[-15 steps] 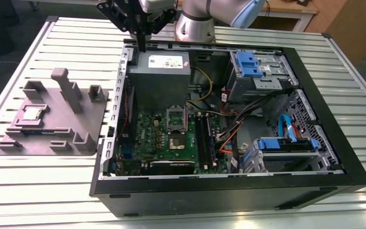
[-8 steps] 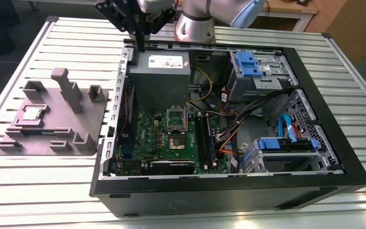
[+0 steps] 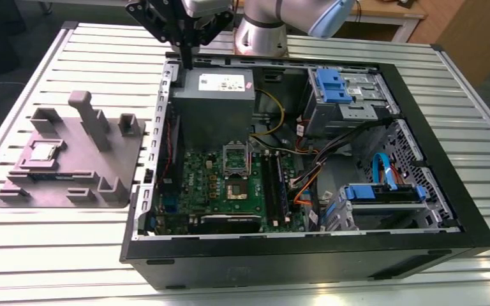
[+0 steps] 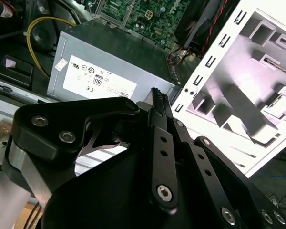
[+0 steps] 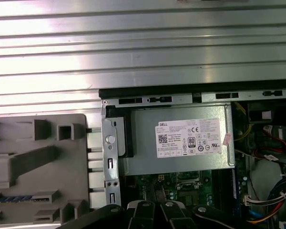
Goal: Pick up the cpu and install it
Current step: 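Reach for the cpu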
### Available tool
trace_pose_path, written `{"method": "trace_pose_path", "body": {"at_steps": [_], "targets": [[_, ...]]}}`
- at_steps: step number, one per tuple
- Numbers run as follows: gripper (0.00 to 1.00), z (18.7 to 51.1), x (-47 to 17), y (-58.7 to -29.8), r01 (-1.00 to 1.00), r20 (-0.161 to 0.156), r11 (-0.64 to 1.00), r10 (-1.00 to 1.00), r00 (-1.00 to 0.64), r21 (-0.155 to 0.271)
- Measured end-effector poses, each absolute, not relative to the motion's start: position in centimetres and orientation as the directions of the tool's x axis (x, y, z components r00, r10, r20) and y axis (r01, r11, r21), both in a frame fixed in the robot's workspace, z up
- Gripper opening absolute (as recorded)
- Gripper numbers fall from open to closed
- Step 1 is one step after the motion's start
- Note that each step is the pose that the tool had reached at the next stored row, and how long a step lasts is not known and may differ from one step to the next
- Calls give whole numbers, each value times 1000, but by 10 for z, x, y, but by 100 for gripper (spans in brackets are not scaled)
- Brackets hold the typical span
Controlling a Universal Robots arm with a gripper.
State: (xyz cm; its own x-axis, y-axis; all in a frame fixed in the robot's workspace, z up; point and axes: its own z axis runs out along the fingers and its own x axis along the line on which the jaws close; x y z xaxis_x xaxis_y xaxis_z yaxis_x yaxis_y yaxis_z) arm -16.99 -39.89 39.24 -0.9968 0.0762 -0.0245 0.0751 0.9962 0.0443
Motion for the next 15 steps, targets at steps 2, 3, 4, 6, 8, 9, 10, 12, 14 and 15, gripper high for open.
{"method": "trace_pose_path", "body": {"at_steps": [2,3,4,6,8,9,10,12,14,15], "targets": [[11,392,-170,-399,75,-24,996,76,-997,44],[11,392,-171,-399,75,-24,996,76,-997,44],[11,392,-171,-399,75,-24,996,76,-997,44],[11,392,-171,-399,75,-24,996,76,-997,44],[11,392,-172,-399,75,-24,996,76,-997,44],[11,392,-172,-399,75,-24,996,76,-997,44],[11,392,-172,-399,75,-24,996,76,-997,44],[11,392,-173,-399,75,-24,996,76,-997,44],[11,392,-173,-399,75,-24,996,76,-997,44],[11,392,-173,-399,75,-24,996,76,-997,44]]}}
